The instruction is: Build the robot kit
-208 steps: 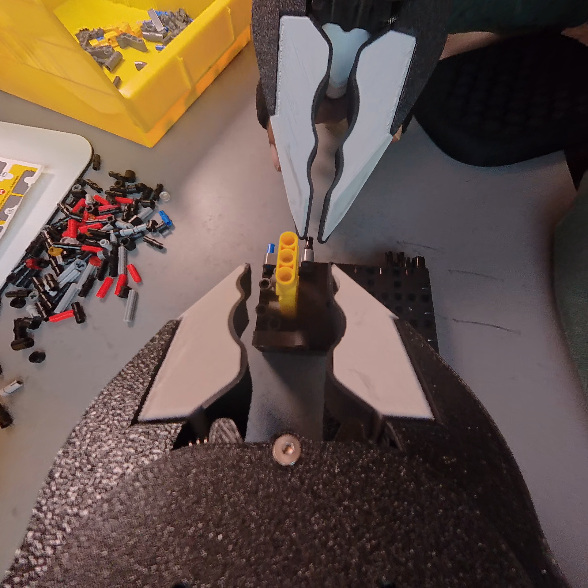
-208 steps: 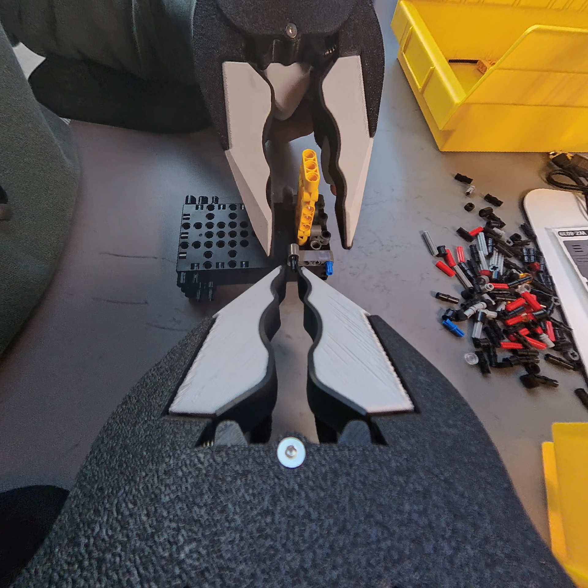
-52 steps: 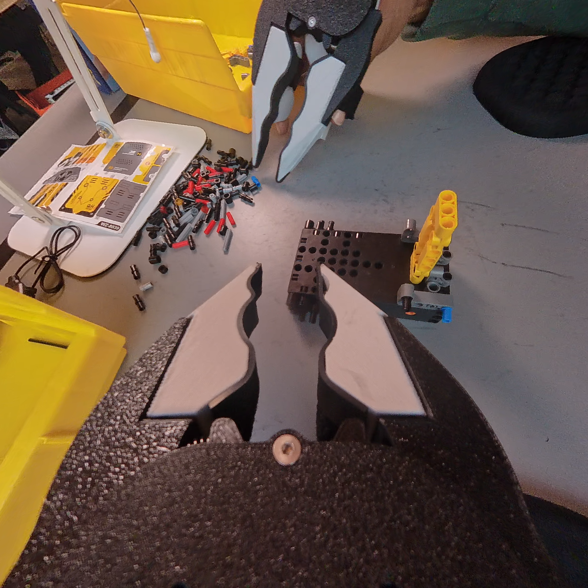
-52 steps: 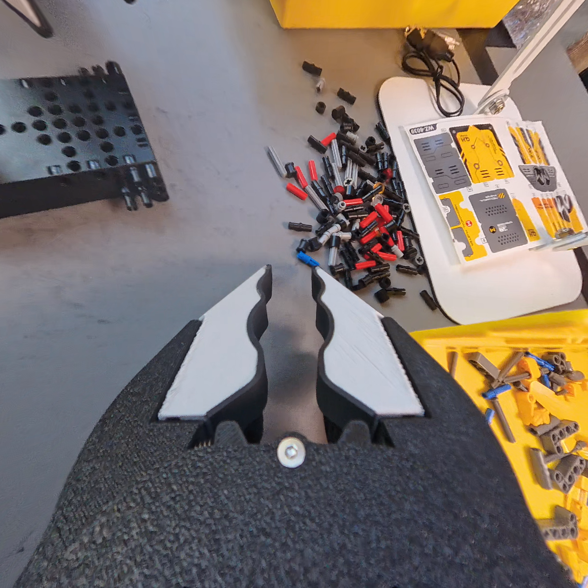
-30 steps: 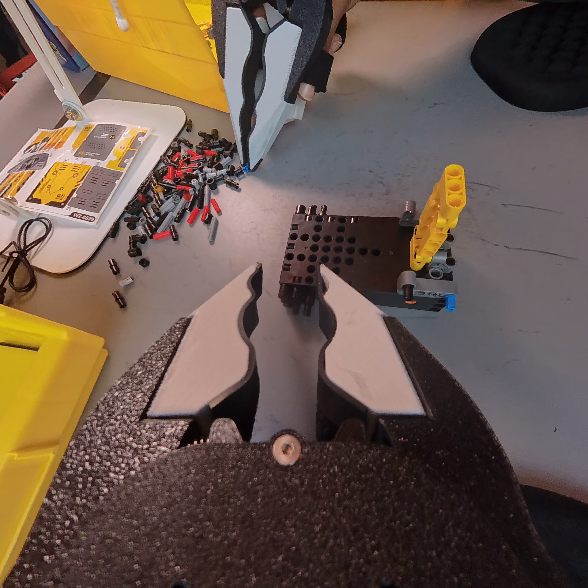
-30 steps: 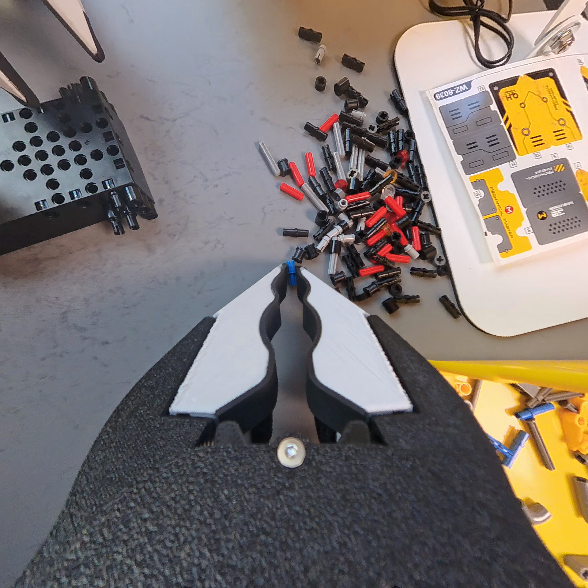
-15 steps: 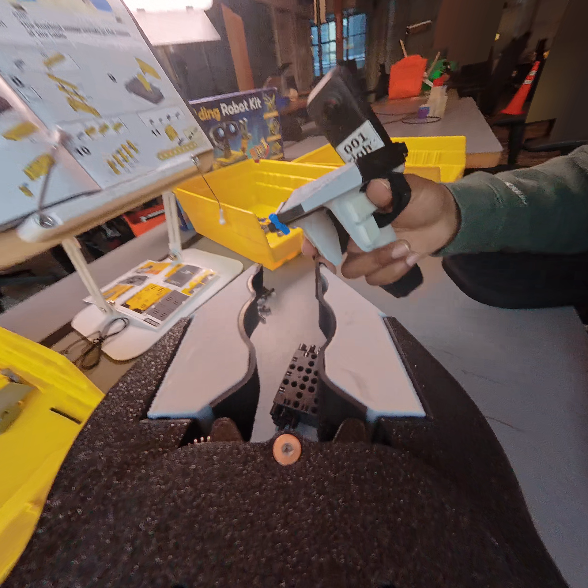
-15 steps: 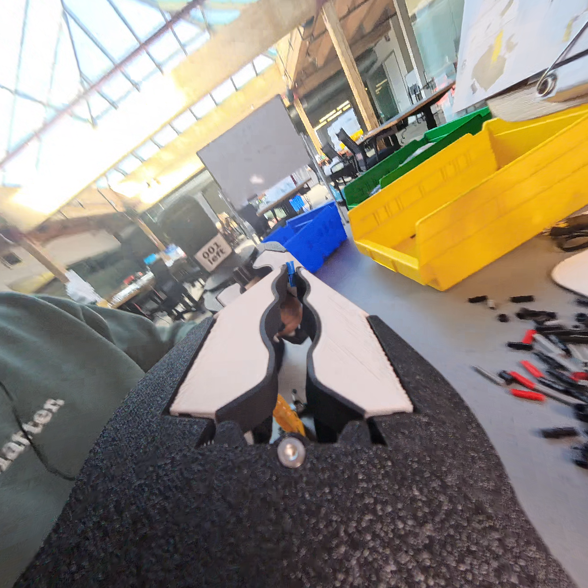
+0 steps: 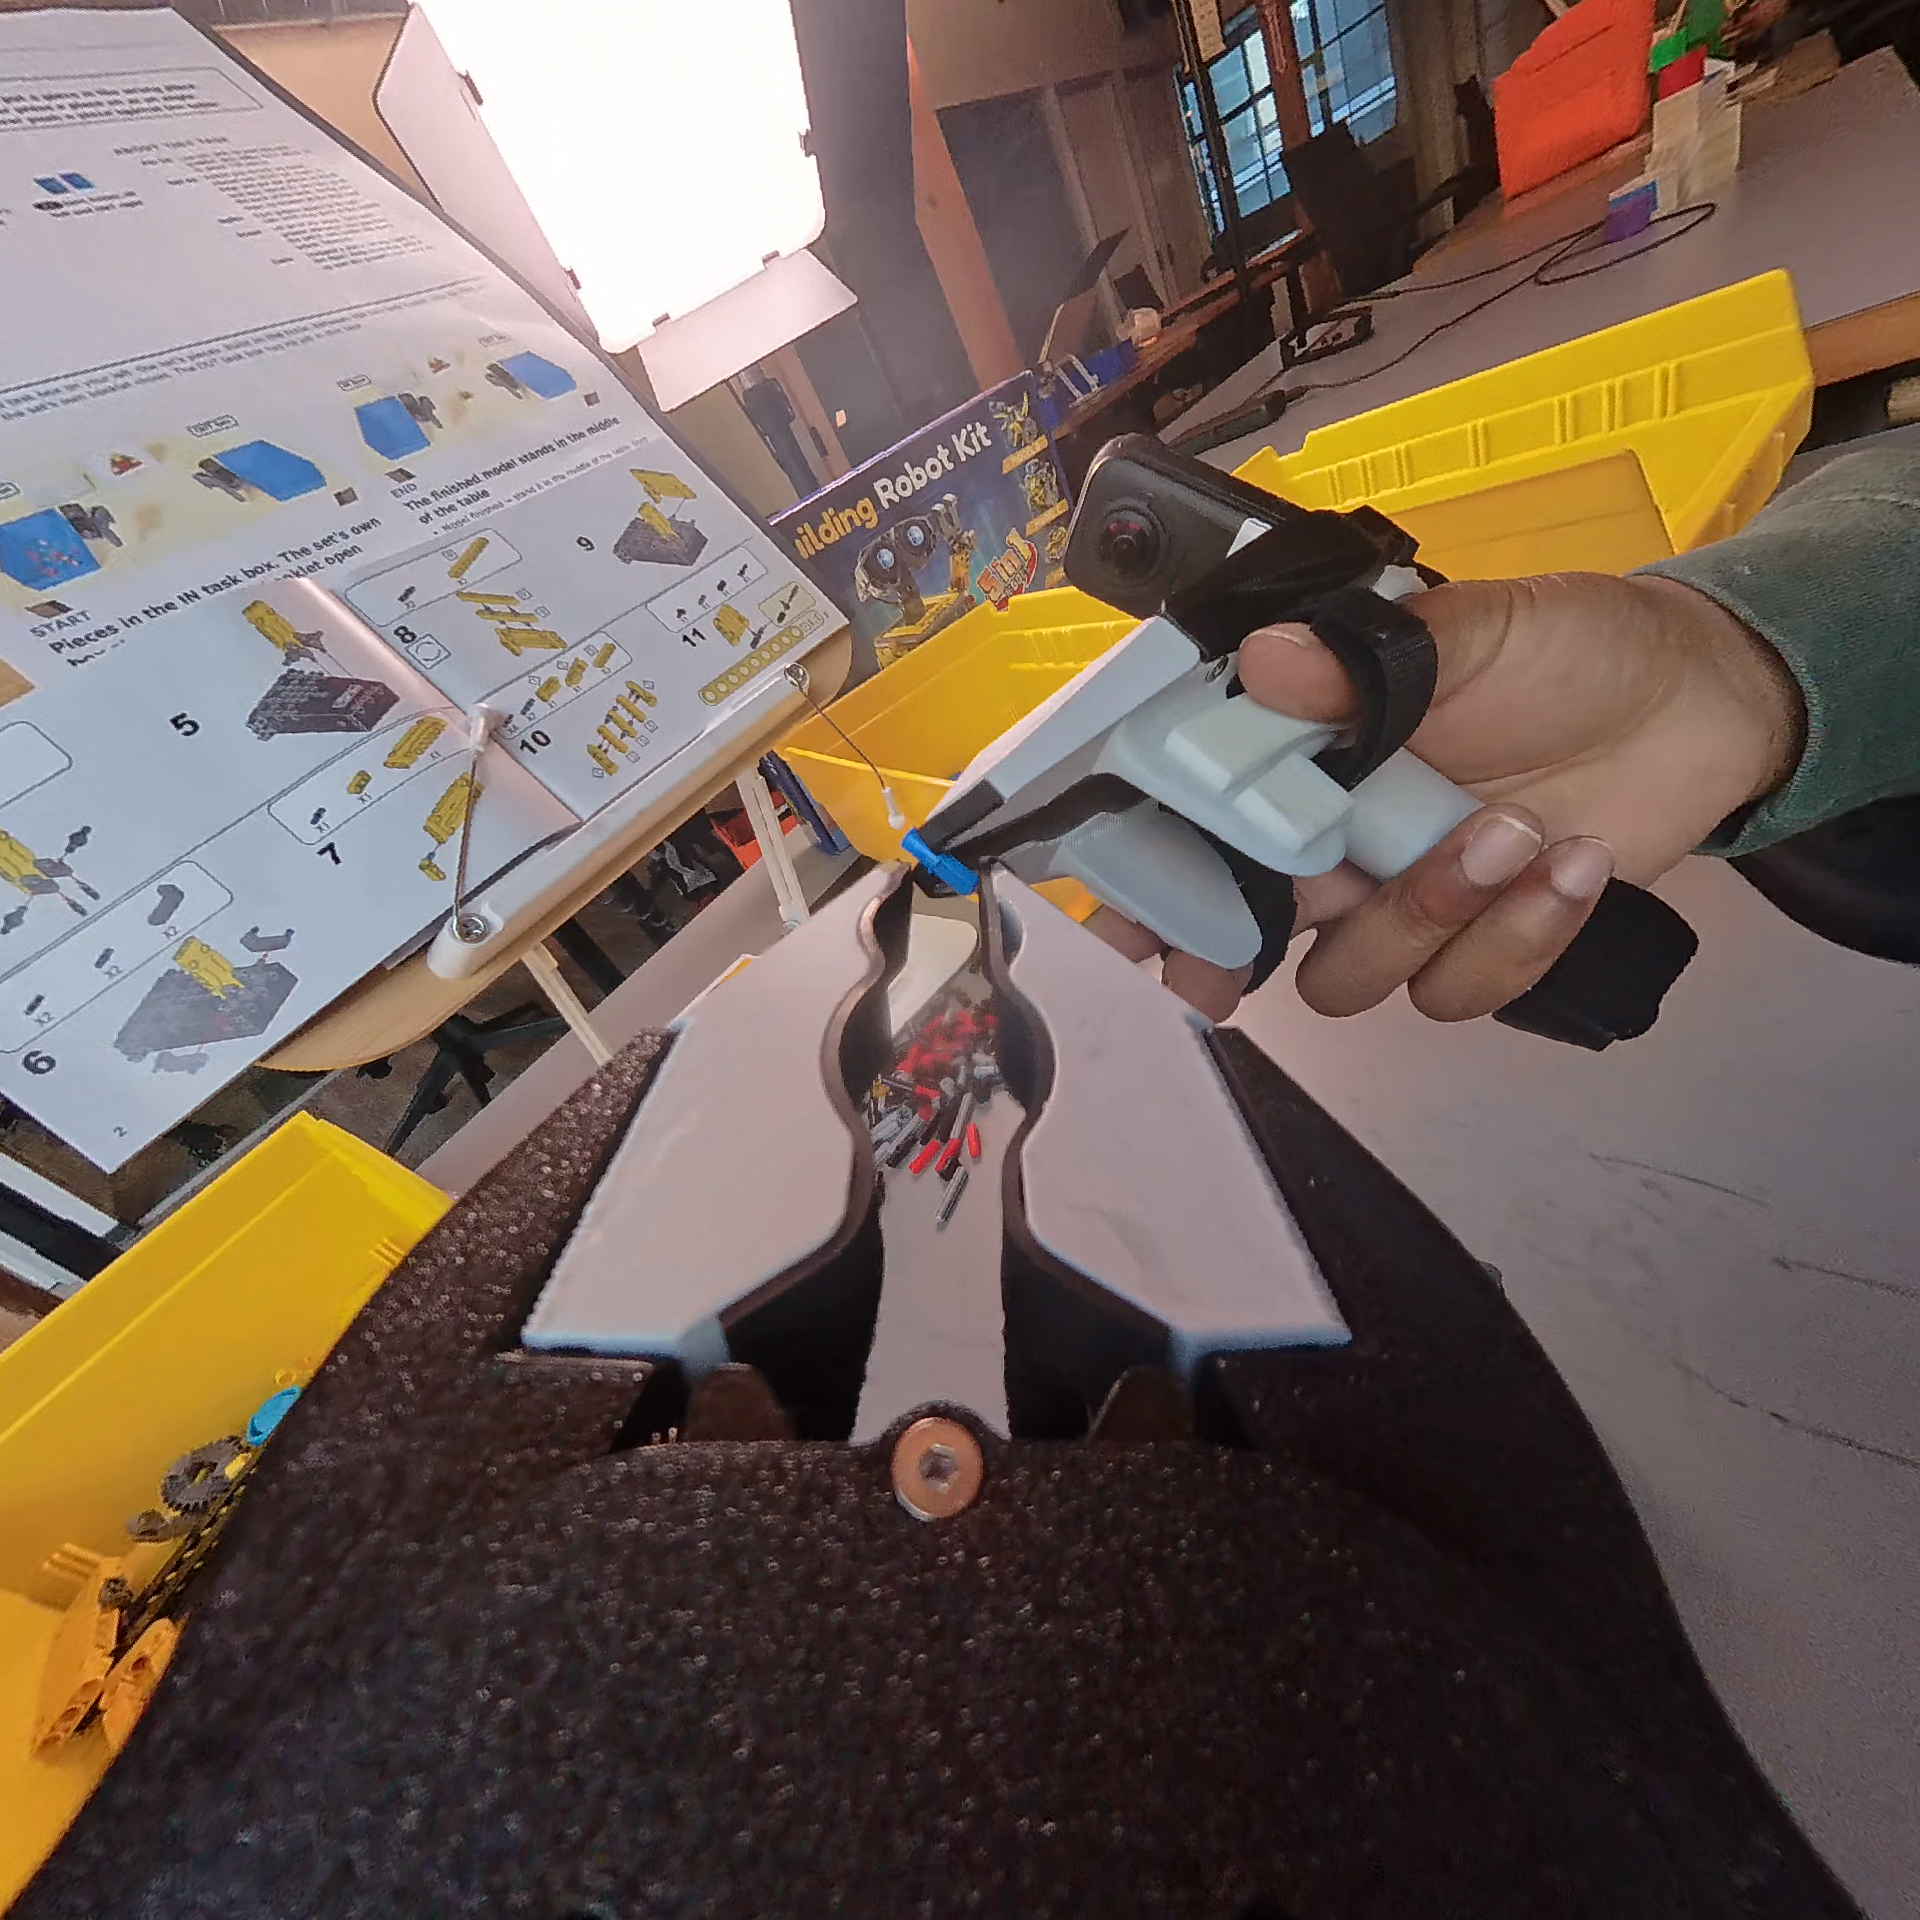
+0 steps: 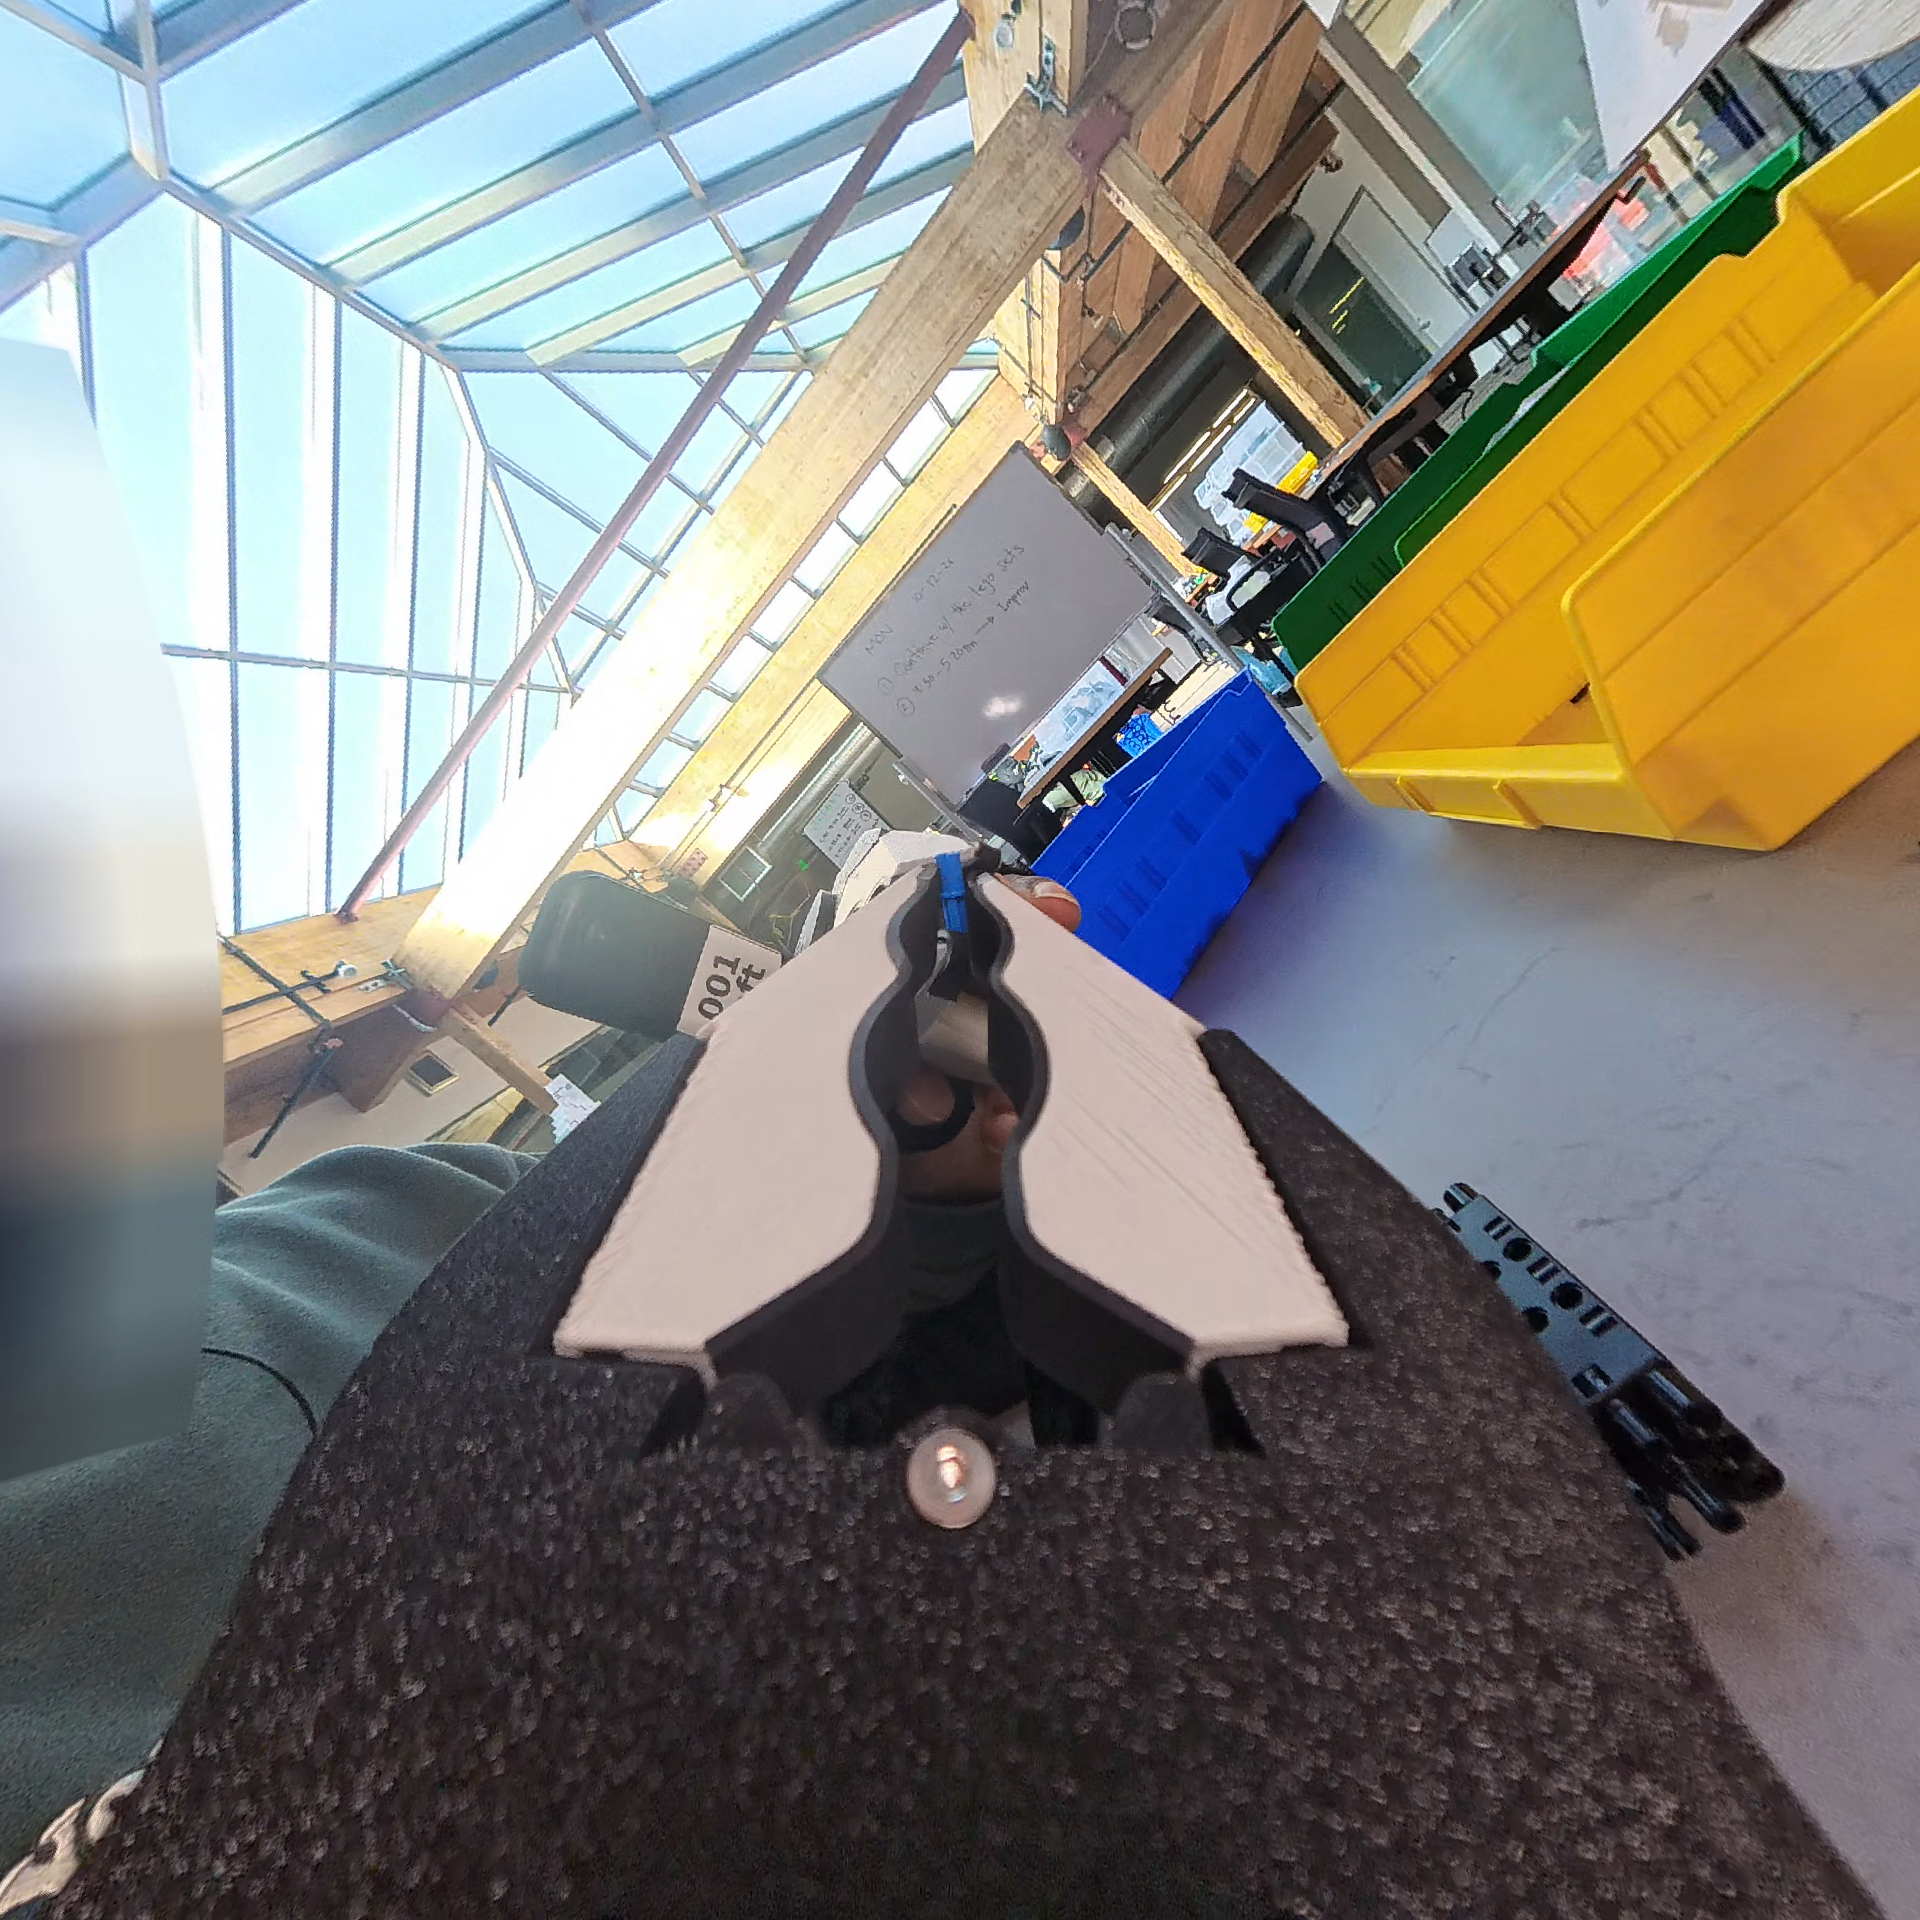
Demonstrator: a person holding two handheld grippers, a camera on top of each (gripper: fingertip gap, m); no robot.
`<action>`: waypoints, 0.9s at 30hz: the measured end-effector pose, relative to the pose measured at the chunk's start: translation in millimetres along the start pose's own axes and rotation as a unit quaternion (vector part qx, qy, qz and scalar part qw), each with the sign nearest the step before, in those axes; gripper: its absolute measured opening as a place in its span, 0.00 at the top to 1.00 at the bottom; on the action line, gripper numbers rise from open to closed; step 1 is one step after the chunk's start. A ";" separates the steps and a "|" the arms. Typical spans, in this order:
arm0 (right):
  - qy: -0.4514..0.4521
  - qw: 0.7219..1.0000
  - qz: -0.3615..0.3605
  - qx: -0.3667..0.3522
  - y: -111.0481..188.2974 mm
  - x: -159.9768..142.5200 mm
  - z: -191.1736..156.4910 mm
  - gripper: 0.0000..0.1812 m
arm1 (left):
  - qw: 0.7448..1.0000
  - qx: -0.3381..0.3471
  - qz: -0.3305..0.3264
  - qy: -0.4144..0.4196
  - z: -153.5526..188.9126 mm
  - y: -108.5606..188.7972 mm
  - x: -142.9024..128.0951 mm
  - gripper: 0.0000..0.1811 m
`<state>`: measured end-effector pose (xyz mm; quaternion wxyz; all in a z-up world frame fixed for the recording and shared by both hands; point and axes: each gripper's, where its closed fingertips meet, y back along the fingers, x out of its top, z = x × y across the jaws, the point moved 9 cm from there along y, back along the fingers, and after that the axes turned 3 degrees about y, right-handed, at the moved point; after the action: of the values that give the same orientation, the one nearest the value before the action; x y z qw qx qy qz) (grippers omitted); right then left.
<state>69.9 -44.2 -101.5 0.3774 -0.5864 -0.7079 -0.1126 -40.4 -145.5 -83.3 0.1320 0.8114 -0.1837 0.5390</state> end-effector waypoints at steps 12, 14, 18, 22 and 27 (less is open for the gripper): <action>0.069 0.997 -0.032 -0.007 6.1 4.1 -0.6 0.98 | 1.000 -0.014 0.002 -0.018 -0.8 3.0 -1.2 0.98; 0.069 0.997 -0.039 -0.009 6.9 3.8 0.5 0.98 | 0.999 -0.012 -0.003 -0.035 0.1 3.0 -2.3 0.98; 0.069 0.996 -0.058 -0.009 7.6 2.8 1.8 0.98 | 0.996 -0.014 -0.009 -0.083 2.7 4.5 -4.6 0.98; 0.082 0.993 -0.084 -0.005 8.7 1.1 1.6 0.98 | 0.992 -0.029 -0.017 -0.117 4.2 7.2 -4.8 0.98; 0.187 0.973 -0.134 0.019 13.0 2.3 -7.4 0.98 | 0.985 -0.048 -0.006 -0.167 12.0 10.9 -0.9 0.98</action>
<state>84.8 -43.3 -98.5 0.4956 -0.4474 -0.6989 -0.2565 -35.6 -160.1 -88.5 0.1416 0.8838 -0.2239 0.3855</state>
